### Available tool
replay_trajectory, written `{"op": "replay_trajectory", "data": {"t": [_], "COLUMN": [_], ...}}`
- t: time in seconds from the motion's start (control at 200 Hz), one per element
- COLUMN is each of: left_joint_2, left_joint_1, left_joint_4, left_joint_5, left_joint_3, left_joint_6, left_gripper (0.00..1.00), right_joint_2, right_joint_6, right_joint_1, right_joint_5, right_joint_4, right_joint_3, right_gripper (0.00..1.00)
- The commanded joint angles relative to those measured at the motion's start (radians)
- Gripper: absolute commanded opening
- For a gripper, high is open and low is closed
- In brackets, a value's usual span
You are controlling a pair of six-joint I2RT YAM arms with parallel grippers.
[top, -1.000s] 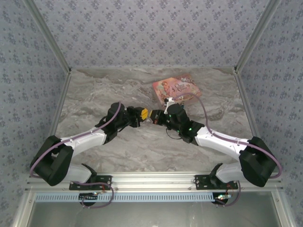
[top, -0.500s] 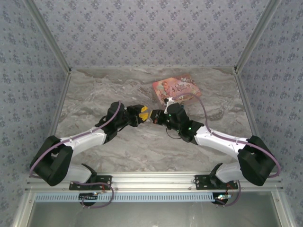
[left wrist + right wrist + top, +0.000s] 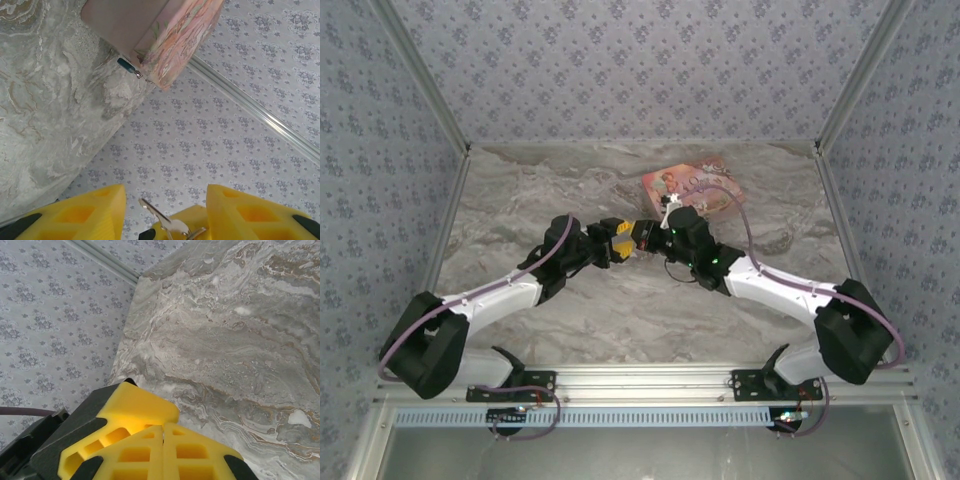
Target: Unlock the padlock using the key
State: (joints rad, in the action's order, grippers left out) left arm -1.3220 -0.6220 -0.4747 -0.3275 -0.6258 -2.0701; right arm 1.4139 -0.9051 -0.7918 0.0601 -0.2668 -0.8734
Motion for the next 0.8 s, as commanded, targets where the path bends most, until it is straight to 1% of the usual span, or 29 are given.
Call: {"op": "replay_trajectory", "data": {"t": [0.0, 0.175, 0.37, 0.485, 0.615, 0.795], "left_joint_2": [0.015, 0.012, 0.012, 0.011, 0.01, 0.009], "left_joint_1": [0.004, 0.005, 0.004, 0.005, 0.004, 0.005], "left_joint_4": [0.038, 0.009, -0.002, -0.002, -0.001, -0.003], "left_joint_5": [-0.015, -0.001, 0.01, 0.013, 0.015, 0.018], "left_joint_3": [-0.005, 0.008, 0.019, 0.021, 0.024, 0.026], "left_joint_6": [-0.219, -0.232, -0.242, -0.243, -0.246, -0.247], "left_gripper": [0.46, 0.43, 0.37, 0.32, 0.31, 0.24], "right_joint_2": [0.019, 0.001, -0.029, -0.039, -0.042, -0.043], "right_joint_6": [0.004, -0.007, -0.021, -0.02, -0.019, -0.02], "right_joint_1": [-0.011, -0.023, -0.024, -0.024, -0.025, -0.029], "right_joint_5": [0.029, 0.024, 0.03, 0.035, 0.034, 0.031], "right_joint_4": [-0.022, -0.018, -0.016, -0.008, -0.008, -0.014], "right_joint_3": [-0.039, -0.013, 0.027, 0.033, 0.032, 0.03], "right_gripper": [0.0, 0.0, 0.0, 0.0, 0.0, 0.0]}}
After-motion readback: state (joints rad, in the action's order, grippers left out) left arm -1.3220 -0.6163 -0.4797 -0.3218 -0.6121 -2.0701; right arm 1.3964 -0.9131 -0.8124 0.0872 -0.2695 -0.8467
